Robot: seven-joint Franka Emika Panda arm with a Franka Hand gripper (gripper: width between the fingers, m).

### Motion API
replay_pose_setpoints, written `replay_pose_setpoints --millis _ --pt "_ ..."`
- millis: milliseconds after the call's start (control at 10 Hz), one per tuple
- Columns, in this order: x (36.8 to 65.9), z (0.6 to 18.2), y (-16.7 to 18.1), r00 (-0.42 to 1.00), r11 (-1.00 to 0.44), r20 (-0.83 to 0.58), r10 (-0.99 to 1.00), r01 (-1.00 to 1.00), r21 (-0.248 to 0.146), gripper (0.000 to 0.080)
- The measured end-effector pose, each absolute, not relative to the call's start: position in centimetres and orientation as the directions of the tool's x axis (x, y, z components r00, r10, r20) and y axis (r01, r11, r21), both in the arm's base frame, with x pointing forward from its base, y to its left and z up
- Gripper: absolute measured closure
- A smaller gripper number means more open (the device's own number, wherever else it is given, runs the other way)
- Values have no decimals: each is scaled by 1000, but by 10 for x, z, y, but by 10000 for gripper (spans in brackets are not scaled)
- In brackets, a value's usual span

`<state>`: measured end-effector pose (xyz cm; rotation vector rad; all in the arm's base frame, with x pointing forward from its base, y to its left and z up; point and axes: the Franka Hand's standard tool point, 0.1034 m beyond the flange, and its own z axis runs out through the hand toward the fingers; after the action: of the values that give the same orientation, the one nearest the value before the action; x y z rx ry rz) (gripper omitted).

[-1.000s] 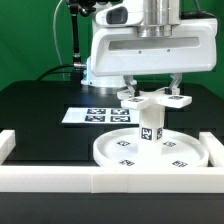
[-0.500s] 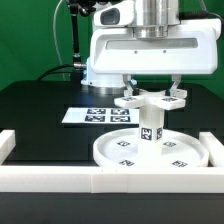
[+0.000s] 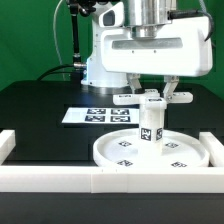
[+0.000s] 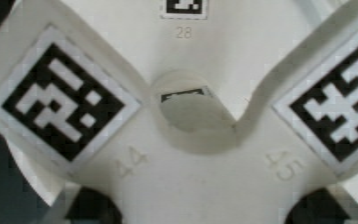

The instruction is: Assemble round table

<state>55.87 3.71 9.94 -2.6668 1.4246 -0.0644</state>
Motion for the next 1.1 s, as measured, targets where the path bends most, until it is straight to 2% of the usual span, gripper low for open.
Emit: replay_pose_setpoints --millis 200,400,500,600,900,1100 --pt "559 100 37 374 -364 -65 -925 -922 -133 357" --pt "560 99 38 180 -168 -97 -979 -978 -124 357" --pt "561 99 38 142 -130 -102 -985 -984 -120 357" --pt "561 99 38 11 3 -124 -992 -994 -114 357" --pt "561 99 37 -298 313 -168 -940 -947 -69 357" --pt "562 100 36 -390 404 -188 -902 -914 -44 357"
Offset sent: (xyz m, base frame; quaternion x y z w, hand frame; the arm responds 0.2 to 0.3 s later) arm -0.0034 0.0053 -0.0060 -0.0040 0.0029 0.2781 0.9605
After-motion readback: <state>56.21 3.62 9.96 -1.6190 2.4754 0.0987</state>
